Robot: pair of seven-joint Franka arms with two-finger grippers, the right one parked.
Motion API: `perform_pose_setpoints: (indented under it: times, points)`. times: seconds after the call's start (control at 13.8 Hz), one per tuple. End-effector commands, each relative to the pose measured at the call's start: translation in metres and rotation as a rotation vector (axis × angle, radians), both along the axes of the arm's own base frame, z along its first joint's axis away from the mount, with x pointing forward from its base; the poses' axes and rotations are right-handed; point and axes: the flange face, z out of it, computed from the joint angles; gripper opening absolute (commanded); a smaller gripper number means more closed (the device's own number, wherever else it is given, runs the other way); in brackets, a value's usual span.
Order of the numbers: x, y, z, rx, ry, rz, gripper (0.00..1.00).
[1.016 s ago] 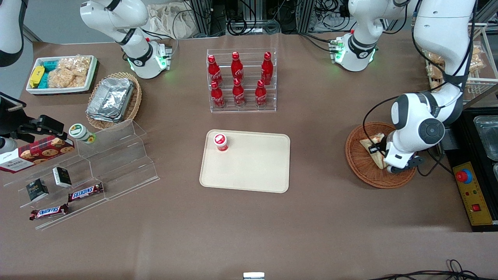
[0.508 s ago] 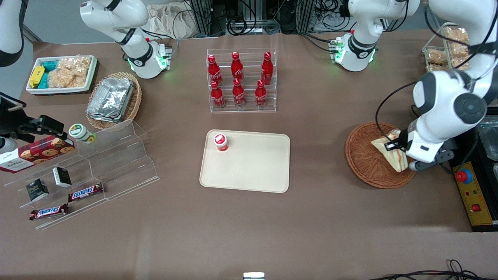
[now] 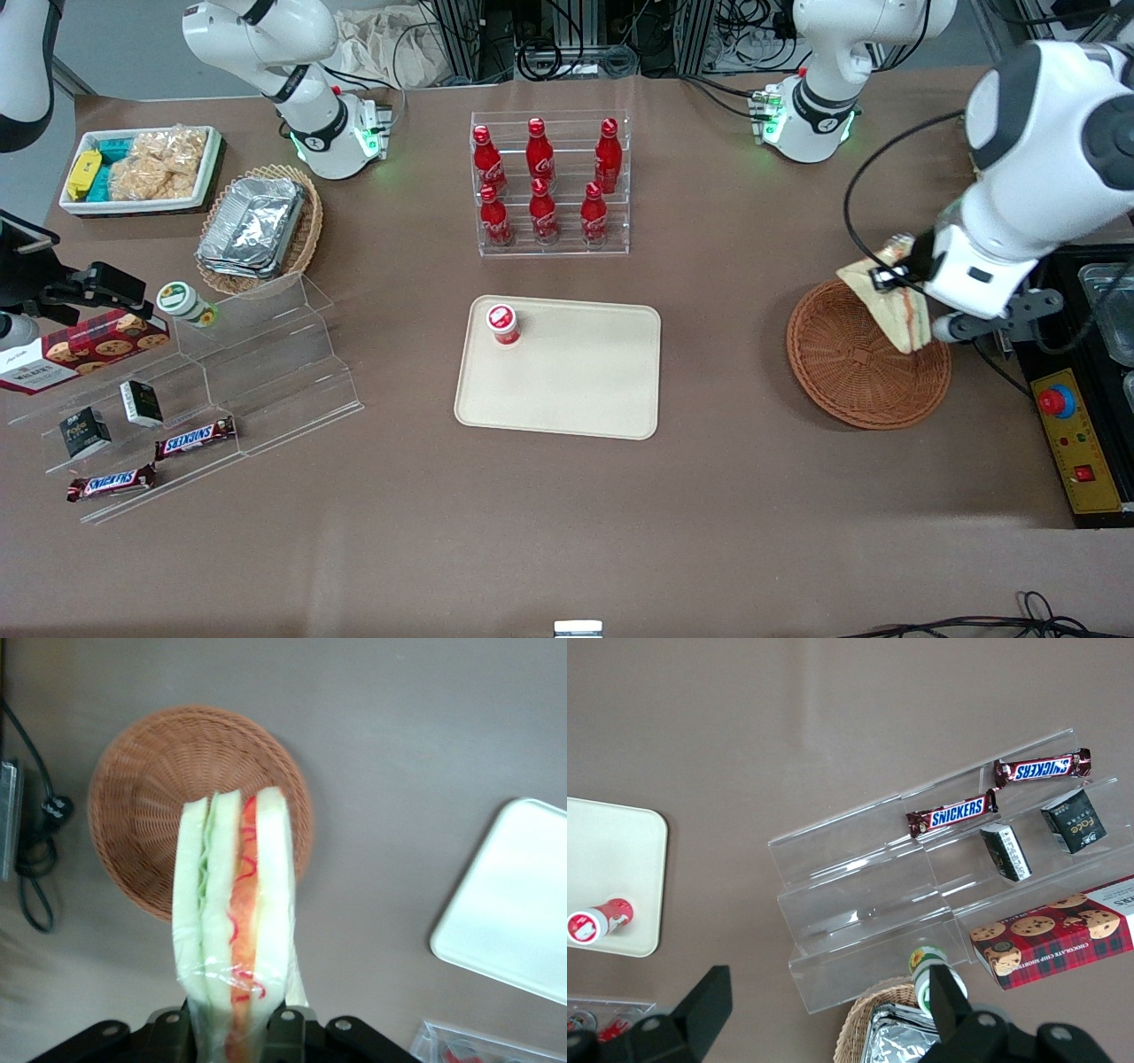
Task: Place sandwich from basket to tray
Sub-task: 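Lift the sandwich up out of the basket with the left gripper, then carry the sandwich over to the cream tray with the left gripper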
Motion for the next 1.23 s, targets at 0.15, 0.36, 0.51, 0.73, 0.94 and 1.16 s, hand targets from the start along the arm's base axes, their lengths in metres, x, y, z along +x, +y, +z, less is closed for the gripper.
perform_pose_setpoints:
  times: [0.15,0.36,0.51,0.73,0.94,1.16]
  points:
    - [-0.017,-0.109,-0.008,0.016,0.019,0.006,0.3]
    - [-0.023,-0.164,-0.044,0.045,0.036,-0.11,0.32]
    - [-0.023,-0.19,-0.068,0.039,0.04,-0.165,0.31]
    - [-0.026,-0.236,-0.115,0.014,0.028,-0.229,0.3]
    - [-0.022,-0.261,-0.178,0.054,0.009,-0.214,0.29]
    - [-0.02,-0.275,-0.231,0.049,0.017,-0.231,0.29]
